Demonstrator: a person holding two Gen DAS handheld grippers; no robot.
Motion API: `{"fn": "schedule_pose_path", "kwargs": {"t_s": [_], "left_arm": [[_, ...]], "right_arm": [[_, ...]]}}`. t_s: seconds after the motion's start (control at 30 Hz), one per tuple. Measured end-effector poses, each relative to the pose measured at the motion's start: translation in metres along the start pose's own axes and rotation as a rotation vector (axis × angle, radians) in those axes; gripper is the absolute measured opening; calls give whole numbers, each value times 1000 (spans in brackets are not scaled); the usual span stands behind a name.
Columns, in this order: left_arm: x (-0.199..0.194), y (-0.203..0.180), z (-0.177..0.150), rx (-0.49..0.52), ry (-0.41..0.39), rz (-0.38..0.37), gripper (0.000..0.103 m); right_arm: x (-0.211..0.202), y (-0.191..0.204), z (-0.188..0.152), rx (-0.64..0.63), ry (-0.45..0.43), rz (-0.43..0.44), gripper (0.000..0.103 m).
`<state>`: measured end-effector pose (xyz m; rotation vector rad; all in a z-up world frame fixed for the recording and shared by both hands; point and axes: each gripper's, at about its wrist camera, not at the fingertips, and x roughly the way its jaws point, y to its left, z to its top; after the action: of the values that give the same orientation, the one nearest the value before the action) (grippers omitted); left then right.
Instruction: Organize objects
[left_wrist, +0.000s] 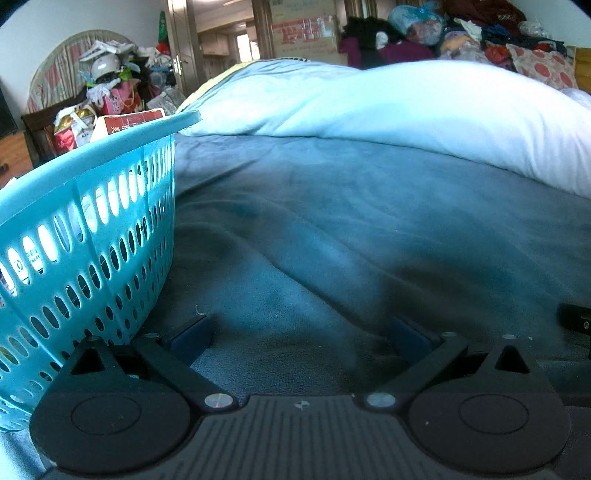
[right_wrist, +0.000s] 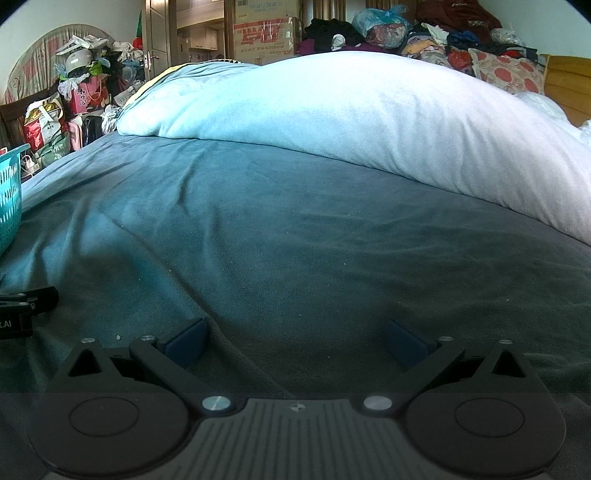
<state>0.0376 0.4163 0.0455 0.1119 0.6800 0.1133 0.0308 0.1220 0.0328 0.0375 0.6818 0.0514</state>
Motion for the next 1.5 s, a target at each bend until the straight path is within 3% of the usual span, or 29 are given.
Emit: {"fn": "schedule_pose_path", "kwargs": {"t_s": [1.5], "left_arm": [[3,-1,4,-2,0,2,103]], "right_arm": [[2,-3,1,-2,1,6,103]]}}
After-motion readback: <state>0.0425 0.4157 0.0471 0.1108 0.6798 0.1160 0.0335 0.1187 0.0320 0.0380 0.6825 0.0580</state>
